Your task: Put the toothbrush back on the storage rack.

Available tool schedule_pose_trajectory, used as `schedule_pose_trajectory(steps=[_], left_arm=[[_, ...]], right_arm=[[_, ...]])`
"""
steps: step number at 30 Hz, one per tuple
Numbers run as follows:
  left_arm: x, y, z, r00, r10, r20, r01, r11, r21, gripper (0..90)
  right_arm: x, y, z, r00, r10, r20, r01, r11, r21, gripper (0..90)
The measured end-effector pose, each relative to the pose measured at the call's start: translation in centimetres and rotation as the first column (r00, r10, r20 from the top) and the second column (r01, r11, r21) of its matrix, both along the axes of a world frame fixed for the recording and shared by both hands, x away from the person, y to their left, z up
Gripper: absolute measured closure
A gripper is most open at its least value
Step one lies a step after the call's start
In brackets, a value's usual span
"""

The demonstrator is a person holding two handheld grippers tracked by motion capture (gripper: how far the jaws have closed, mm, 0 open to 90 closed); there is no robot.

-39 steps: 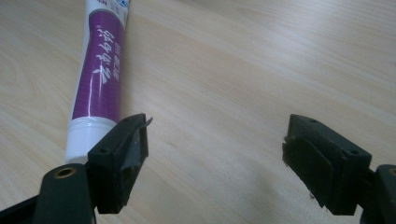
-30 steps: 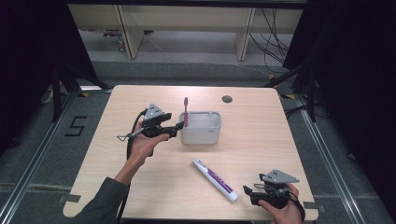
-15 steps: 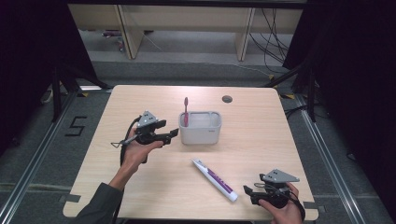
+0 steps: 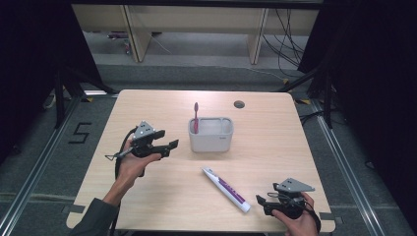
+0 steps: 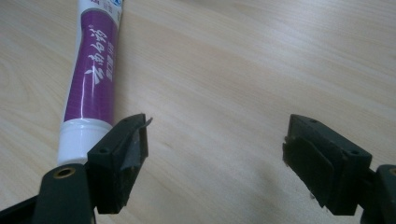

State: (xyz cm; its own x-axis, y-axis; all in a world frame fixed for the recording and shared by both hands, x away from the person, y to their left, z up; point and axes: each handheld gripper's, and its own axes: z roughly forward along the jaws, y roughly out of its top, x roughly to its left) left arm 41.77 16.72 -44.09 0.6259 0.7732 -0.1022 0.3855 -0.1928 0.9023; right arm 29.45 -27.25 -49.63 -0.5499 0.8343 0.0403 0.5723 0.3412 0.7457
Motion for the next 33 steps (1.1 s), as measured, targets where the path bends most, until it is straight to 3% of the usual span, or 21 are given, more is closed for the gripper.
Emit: schedule_pose_trajectory(steps=[2, 5, 9, 11, 12, 19, 20, 21, 33], left_arm=[[-0.1, 0.0, -0.4, 0.9999, -0.003, -0.012, 0.003, 1.0, 0.0, 28.2], [-0.3, -0.2, -0.8, 0.9996, -0.013, -0.024, 0.014, 0.9997, 0.022, 26.4], [-0.6, -0.2, -1.1, 0.9992, -0.028, -0.03, 0.029, 0.999, 0.034, 25.0], [-0.6, -0.1, -1.3, 0.9991, -0.03, -0.031, 0.032, 0.9987, 0.04, 24.3], [-0.6, -0.1, -1.4, 0.999, -0.031, -0.033, 0.032, 0.9989, 0.033, 24.1], [-1.3, 0.3, -1.9, 0.9991, -0.021, -0.037, 0.023, 0.9984, 0.052, 22.5], [-1.4, 0.3, -2.0, 0.9991, -0.021, -0.036, 0.023, 0.9983, 0.053, 22.5], [-1.5, 0.4, -2.1, 0.999, -0.019, -0.04, 0.021, 0.9984, 0.053, 22.3], [-3.4, 0.8, -3.0, 0.9975, -0.043, -0.056, 0.047, 0.9956, 0.081, 20.0]], right_arm=[[0.1, -0.1, 0.0, 0.9999, 0.011, 0.013, -0.011, 1.0, 0.002, 22.5], [-0.2, 0.1, 0.1, 0.9993, -0.015, -0.033, 0.015, 1.0, 0.022, 22.6], [-0.1, 0.0, 0.0, 1.0, -0.007, -0.003, 0.007, 1.0, 0.007, 22.6], [0.0, 0.0, 0.0, 1.0, -0.004, -0.001, 0.004, 1.0, 0.008, 22.6], [-0.2, 0.1, 0.0, 0.9994, -0.025, -0.023, 0.025, 0.999, 0.023, 22.6], [0.0, 0.0, 0.0, 1.0, -0.005, -0.003, 0.006, 1.0, 0.006, 22.6], [0.2, -0.2, -0.1, 0.9995, 0.021, 0.025, -0.021, 1.0, -0.007, 22.6], [0.0, -0.1, 0.0, 1.0, 0.001, 0.006, -0.001, 1.0, -0.001, 22.6], [0.0, 0.0, 0.0, 1.0, -0.003, -0.003, 0.003, 1.0, 0.001, 22.6]])
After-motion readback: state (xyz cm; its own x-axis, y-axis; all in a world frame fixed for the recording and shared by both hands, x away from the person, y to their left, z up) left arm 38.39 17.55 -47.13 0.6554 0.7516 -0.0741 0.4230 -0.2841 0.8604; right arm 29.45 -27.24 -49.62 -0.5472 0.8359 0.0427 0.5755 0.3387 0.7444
